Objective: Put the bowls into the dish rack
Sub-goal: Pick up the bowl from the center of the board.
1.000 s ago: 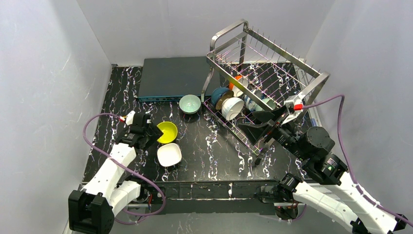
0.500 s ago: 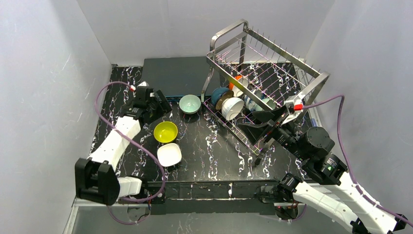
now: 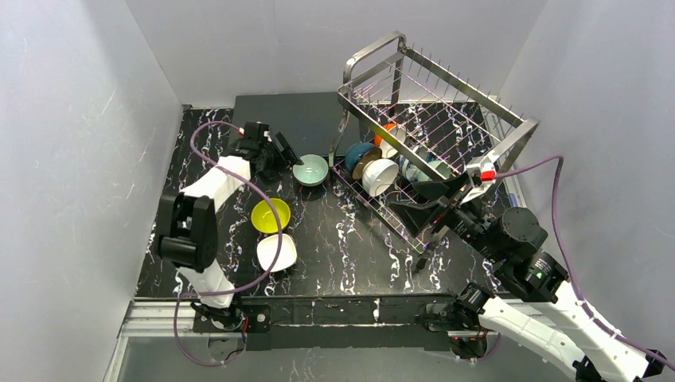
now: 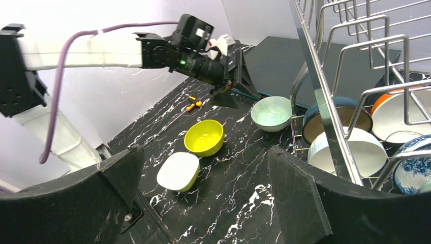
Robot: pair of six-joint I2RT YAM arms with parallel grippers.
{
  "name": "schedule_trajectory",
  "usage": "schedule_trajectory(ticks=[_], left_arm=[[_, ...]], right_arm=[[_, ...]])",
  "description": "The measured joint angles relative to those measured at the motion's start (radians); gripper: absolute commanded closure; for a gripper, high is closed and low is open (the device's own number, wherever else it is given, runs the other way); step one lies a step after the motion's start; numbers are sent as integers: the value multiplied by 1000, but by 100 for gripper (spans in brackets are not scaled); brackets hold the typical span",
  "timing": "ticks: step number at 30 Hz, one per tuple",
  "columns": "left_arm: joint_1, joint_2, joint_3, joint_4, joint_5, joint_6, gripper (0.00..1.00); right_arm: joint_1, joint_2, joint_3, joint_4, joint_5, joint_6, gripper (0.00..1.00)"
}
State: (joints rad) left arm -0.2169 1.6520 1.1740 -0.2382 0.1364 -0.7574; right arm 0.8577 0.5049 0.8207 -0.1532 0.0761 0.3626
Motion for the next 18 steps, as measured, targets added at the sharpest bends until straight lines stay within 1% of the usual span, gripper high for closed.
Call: schedule_trajectory(ticks=[5,10,14,15,16,18], left_arm=[[0,135,39,29,36,-43,29],[-1,218,52,39,56,-75,43],[-4,245,52,49,66,-100,61],[-5,245,52,51,67,-103,68],[-6,245,52,56,68,-106,72],[-7,245,51,67,71,-112,86]], right_arm=[[0,-1,0,-2,1,-3,1],[0,-1,0,-4,2,-11,1],[0,-1,0,-5,2,-18,1],[0,-1,0,-6,2,-19,1],[0,-1,0,-6,2,-21,1],[0,-1,0,-7,2,-22,1]])
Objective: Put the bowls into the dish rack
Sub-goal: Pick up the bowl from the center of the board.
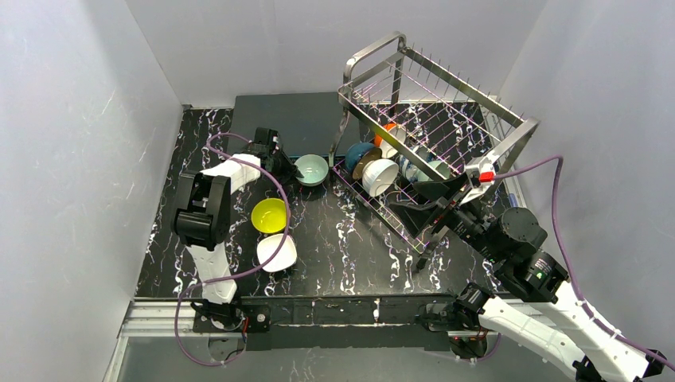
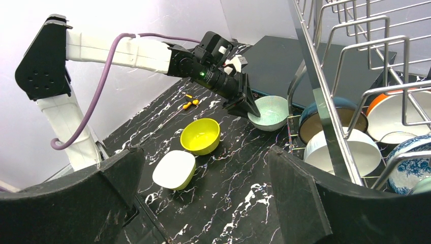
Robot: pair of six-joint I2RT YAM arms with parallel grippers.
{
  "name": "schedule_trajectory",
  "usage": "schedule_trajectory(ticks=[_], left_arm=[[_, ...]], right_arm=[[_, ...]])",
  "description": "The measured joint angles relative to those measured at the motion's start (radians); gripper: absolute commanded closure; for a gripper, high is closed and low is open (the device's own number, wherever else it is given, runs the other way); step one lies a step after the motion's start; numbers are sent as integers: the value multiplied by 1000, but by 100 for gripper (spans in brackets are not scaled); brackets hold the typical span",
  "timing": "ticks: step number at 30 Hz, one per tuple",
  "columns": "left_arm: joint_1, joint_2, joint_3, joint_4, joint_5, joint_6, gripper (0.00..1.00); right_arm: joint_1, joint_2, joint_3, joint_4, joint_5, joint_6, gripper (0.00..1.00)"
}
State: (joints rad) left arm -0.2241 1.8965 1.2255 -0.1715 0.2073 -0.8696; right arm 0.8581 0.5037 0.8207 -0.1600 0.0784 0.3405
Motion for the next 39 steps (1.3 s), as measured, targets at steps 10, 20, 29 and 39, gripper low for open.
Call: schedule_trajectory(ticks=[10,20,29,39], left_arm=[[0,-8,-42,17,14,1,100],[0,-285,-240,-2,-5,32,100],[-26,-642,-428,-14,28,69,100],[-246,-905,-616,7,47,-6,100]], right_arm=[[0,0,2,-4,0,-1,1],[0,6,6,-5,-3,4,1],[0,30,30,-19,-3,31,1],[-3,250,242,-42,-47,34,1]])
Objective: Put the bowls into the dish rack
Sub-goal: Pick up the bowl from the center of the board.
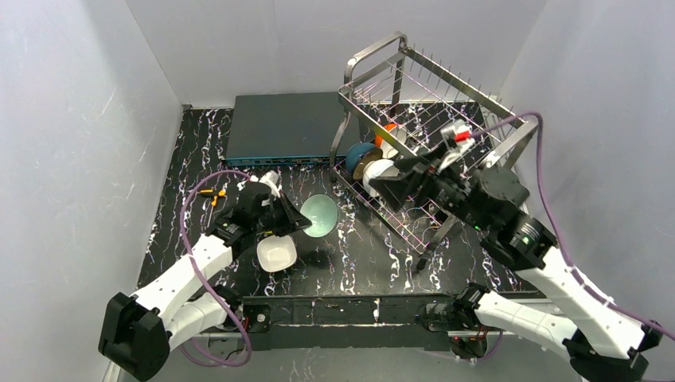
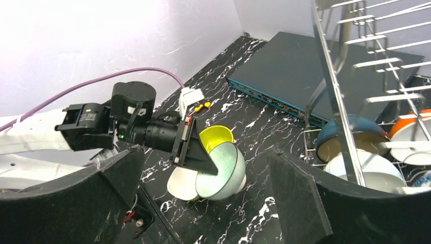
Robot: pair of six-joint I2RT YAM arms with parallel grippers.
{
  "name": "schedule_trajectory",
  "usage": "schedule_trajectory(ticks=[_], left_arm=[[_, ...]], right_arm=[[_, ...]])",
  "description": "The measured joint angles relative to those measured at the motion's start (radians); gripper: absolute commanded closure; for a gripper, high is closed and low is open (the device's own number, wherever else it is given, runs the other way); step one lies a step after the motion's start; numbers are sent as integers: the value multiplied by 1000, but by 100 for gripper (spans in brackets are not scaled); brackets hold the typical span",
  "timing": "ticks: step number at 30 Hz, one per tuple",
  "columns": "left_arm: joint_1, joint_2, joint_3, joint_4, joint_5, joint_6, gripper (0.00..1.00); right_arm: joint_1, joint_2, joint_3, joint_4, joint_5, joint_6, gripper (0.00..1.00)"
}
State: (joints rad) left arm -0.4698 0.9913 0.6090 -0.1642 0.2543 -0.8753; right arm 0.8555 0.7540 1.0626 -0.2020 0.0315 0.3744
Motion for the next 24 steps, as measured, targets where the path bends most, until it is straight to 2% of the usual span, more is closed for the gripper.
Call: schedule_trajectory(ticks=[6,16,24], left_arm=[[-34,-68,-10,-5,1,8,100],[-34,-179,38,-137,-57,110,100],[-34,-341,42,-246,-175,143,100]], right_arm=[[-1,140,95,2,-74,-35,1],[-1,206,174,30,-171,-76,1],[1,429,294,-30,-322,-83,1]])
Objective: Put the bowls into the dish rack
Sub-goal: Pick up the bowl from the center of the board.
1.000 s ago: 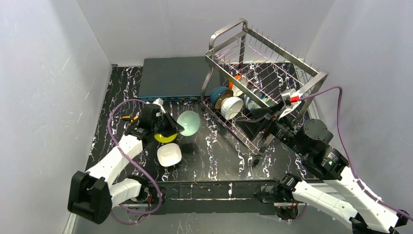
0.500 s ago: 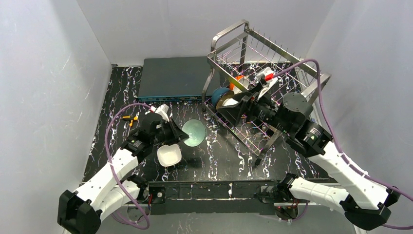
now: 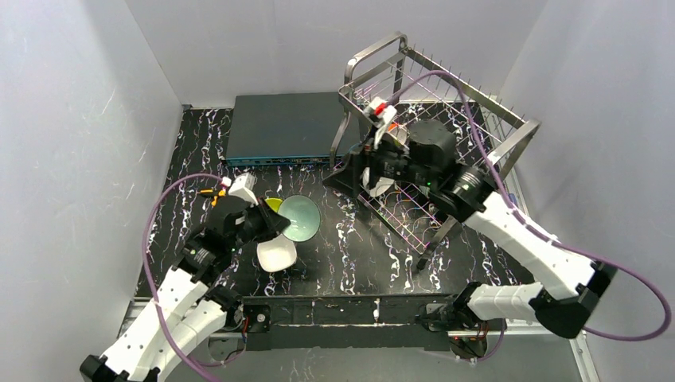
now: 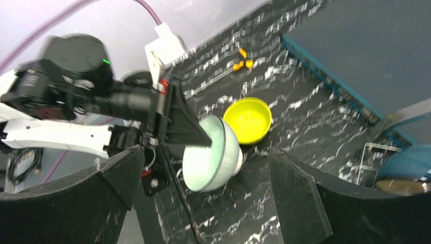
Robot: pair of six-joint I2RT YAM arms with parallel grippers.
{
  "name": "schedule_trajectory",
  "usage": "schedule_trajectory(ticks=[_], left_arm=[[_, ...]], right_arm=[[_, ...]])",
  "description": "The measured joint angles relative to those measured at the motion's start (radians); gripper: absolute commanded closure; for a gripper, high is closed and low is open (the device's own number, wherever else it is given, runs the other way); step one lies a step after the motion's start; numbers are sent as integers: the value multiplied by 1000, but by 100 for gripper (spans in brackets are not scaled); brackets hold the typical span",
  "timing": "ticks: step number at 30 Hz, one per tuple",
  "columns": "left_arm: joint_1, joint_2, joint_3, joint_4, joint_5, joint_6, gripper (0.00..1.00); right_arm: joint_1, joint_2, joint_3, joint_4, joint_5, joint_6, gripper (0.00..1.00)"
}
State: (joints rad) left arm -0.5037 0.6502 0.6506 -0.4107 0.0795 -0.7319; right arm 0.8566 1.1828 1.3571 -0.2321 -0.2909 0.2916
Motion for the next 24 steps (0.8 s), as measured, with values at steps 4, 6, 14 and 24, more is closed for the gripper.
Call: schedule_trajectory(ticks=[4,6,14,24], left_arm=[[0,-76,-1,-12,-27,-8,100],[0,-100,-1,-2,-29,-16,100],[0,-60,36,6,-9,-24,100],[0,-18,60,26,55,-50,100]], right_arm=[[14,101,44,-85,-23,0,2],[27,146,61,-139,-26,-1,3],[86,236,92,-270,-17,-13,6],[134,262,96,-301,48,-29,18]])
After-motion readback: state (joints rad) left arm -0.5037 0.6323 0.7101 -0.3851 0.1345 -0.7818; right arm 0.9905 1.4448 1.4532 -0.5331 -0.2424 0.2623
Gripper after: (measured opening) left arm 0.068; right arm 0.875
